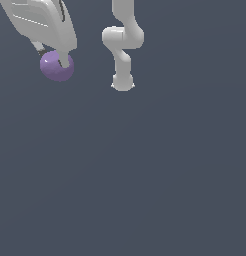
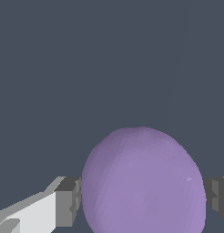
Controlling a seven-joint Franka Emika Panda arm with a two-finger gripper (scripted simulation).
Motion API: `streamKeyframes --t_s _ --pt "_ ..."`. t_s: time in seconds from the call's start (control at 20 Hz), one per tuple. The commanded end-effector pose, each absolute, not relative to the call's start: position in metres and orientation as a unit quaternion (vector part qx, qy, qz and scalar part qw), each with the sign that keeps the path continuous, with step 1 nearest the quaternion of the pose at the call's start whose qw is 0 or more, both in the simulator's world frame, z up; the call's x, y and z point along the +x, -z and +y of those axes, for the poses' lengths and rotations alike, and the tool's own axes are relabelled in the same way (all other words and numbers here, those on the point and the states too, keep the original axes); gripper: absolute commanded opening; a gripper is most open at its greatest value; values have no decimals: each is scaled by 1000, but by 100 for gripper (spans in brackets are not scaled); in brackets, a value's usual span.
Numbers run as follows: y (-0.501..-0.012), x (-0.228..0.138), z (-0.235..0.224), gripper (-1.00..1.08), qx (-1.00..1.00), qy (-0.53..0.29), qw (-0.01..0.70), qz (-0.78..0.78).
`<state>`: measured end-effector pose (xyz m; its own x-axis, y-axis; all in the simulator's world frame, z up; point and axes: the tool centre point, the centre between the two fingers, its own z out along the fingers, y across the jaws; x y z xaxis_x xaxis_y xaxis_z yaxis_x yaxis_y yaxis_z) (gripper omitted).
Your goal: Pick up the object and move it to a goal position.
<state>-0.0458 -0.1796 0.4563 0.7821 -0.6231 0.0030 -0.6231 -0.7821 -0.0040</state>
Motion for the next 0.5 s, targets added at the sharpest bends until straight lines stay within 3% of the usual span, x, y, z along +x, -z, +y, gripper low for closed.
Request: streamKeyframes --t_s 0.0,0.45 --pt "-470 -45 -190 -100 -944 1 1 329" --pt "-497 -43 -210 -100 -944 0 0 329"
